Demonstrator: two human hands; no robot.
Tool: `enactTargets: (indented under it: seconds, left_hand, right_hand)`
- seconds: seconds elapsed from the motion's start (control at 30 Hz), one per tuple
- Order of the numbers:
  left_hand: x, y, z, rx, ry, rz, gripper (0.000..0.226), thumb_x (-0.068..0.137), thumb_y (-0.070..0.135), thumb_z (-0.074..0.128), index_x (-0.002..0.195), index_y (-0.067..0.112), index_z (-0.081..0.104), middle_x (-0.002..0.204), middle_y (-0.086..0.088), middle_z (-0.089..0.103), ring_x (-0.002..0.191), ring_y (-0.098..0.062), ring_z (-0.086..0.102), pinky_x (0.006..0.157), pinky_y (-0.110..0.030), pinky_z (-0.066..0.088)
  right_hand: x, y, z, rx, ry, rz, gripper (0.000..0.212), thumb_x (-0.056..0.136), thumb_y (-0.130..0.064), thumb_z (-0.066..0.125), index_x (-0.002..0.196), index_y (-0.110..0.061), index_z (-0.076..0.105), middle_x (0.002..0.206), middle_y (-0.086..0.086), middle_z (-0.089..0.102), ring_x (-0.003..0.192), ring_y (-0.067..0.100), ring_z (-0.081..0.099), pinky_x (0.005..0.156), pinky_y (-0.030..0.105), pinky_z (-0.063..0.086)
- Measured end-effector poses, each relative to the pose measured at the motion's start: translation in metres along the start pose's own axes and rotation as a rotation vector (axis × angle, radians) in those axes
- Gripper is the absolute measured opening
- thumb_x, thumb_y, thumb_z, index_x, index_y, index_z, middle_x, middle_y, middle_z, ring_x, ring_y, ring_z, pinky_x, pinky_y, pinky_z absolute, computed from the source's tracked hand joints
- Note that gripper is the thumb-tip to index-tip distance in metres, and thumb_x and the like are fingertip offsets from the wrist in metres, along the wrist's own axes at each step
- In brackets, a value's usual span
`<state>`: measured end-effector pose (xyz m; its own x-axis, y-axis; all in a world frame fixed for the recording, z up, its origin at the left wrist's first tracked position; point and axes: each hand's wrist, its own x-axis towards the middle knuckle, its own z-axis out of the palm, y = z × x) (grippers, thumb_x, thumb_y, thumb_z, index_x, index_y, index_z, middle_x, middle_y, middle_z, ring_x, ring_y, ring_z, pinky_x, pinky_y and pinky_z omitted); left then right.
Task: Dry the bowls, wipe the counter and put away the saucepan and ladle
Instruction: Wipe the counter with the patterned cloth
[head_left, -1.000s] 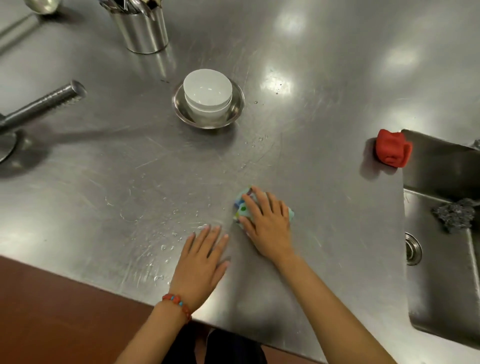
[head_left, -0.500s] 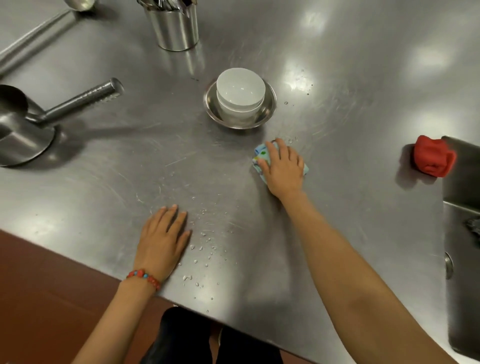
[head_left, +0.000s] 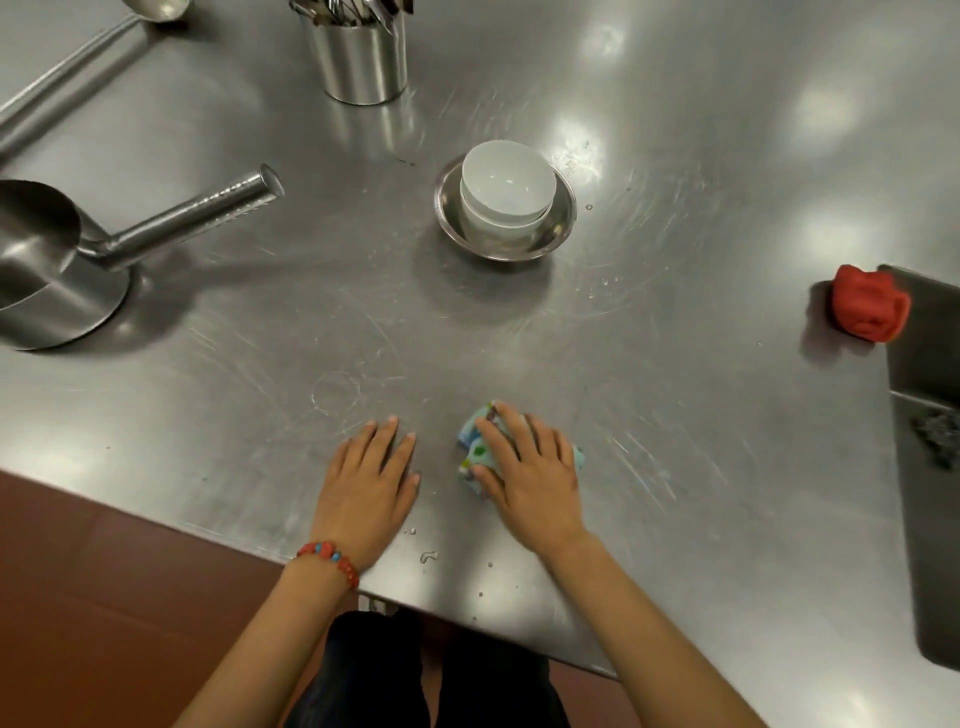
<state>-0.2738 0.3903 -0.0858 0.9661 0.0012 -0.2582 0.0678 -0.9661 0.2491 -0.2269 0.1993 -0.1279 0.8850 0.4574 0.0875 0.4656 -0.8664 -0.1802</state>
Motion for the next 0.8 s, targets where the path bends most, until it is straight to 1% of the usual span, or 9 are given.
enactTargets:
  seconds: [0.07, 0.13, 0.23, 0.33, 0.4, 0.53, 0.63, 0.7, 0.8]
  left_hand:
    - [-0.001, -0.004, -0.002, -0.013, 0.003, 0.03, 0.053, 0.083, 0.031, 0.034, 0.112, -0.001, 0.064, 0.12, -0.024, 0.061, 0.108, -0.044, 0.058, 0.085, -0.056, 0.049]
    - [-0.003, -0.01, -0.004, -0.012, 0.022, 0.055, 0.052, 0.082, 0.03, 0.035, 0.113, -0.002, 0.063, 0.119, -0.025, 0.061, 0.107, -0.044, 0.059, 0.083, -0.057, 0.05]
    - [-0.008, -0.024, -0.009, -0.022, 0.049, 0.047, 0.053, 0.082, 0.03, 0.035, 0.113, -0.002, 0.063, 0.12, -0.026, 0.06, 0.108, -0.046, 0.057, 0.083, -0.058, 0.049]
    - [-0.017, -0.047, -0.014, -0.057, 0.083, 0.01, 0.053, 0.083, 0.03, 0.035, 0.113, -0.005, 0.062, 0.122, -0.03, 0.057, 0.111, -0.049, 0.054, 0.086, -0.06, 0.048]
    - [-0.025, -0.064, -0.017, -0.077, 0.093, -0.022, 0.053, 0.083, 0.03, 0.035, 0.114, -0.006, 0.061, 0.123, -0.031, 0.055, 0.113, -0.05, 0.052, 0.087, -0.061, 0.046]
    - [-0.034, -0.09, -0.019, -0.095, 0.091, -0.078, 0.057, 0.084, 0.032, 0.032, 0.116, -0.006, 0.059, 0.126, -0.031, 0.053, 0.115, -0.05, 0.05, 0.091, -0.061, 0.044]
    - [-0.036, -0.097, -0.018, -0.084, 0.067, -0.082, 0.06, 0.083, 0.035, 0.029, 0.118, -0.004, 0.058, 0.129, -0.029, 0.052, 0.118, -0.048, 0.048, 0.093, -0.06, 0.043]
    - [-0.036, -0.098, -0.016, -0.066, 0.05, -0.076, 0.06, 0.082, 0.035, 0.03, 0.118, -0.004, 0.059, 0.128, -0.029, 0.053, 0.117, -0.049, 0.049, 0.091, -0.061, 0.043]
    - [-0.034, -0.101, -0.014, -0.046, 0.03, -0.063, 0.06, 0.081, 0.035, 0.031, 0.117, -0.003, 0.06, 0.126, -0.029, 0.054, 0.114, -0.048, 0.052, 0.088, -0.062, 0.043]
  right_hand:
    - [0.018, 0.007, -0.003, -0.029, 0.014, -0.027, 0.044, 0.088, -0.05, 0.041, 0.121, -0.024, 0.055, 0.132, 0.003, 0.056, 0.109, 0.028, 0.056, 0.09, 0.036, 0.038]
    - [0.045, 0.012, -0.005, -0.025, -0.045, 0.053, 0.046, 0.089, -0.049, 0.04, 0.126, -0.024, 0.053, 0.137, 0.005, 0.052, 0.114, 0.03, 0.054, 0.094, 0.037, 0.039]
    - [0.085, 0.01, -0.002, 0.03, -0.099, 0.225, 0.05, 0.093, -0.048, 0.036, 0.137, -0.024, 0.038, 0.149, 0.004, 0.035, 0.128, 0.03, 0.038, 0.104, 0.042, 0.026]
    - [0.097, 0.002, 0.0, 0.011, -0.072, 0.281, 0.05, 0.094, -0.046, 0.035, 0.139, -0.023, 0.036, 0.15, 0.005, 0.031, 0.129, 0.031, 0.035, 0.105, 0.043, 0.023]
    - [0.081, -0.011, -0.002, 0.02, -0.061, 0.265, 0.049, 0.094, -0.045, 0.037, 0.137, -0.022, 0.038, 0.149, 0.005, 0.033, 0.128, 0.031, 0.036, 0.104, 0.042, 0.025]
    - [0.019, -0.065, 0.002, 0.031, -0.022, 0.168, 0.047, 0.092, -0.046, 0.037, 0.13, -0.022, 0.048, 0.141, 0.006, 0.047, 0.123, 0.033, 0.048, 0.1, 0.044, 0.038]
    - [-0.021, -0.101, 0.011, 0.0, -0.05, 0.095, 0.048, 0.091, -0.051, 0.033, 0.13, -0.027, 0.047, 0.141, 0.002, 0.047, 0.122, 0.029, 0.049, 0.1, 0.041, 0.04]
    - [-0.026, -0.105, 0.014, -0.009, -0.043, 0.076, 0.046, 0.091, -0.051, 0.035, 0.128, -0.027, 0.047, 0.14, 0.001, 0.048, 0.12, 0.027, 0.051, 0.1, 0.04, 0.039]
    - [-0.008, -0.094, 0.012, -0.041, -0.038, 0.033, 0.045, 0.09, -0.051, 0.039, 0.126, -0.026, 0.051, 0.137, 0.002, 0.051, 0.117, 0.026, 0.053, 0.097, 0.038, 0.041]
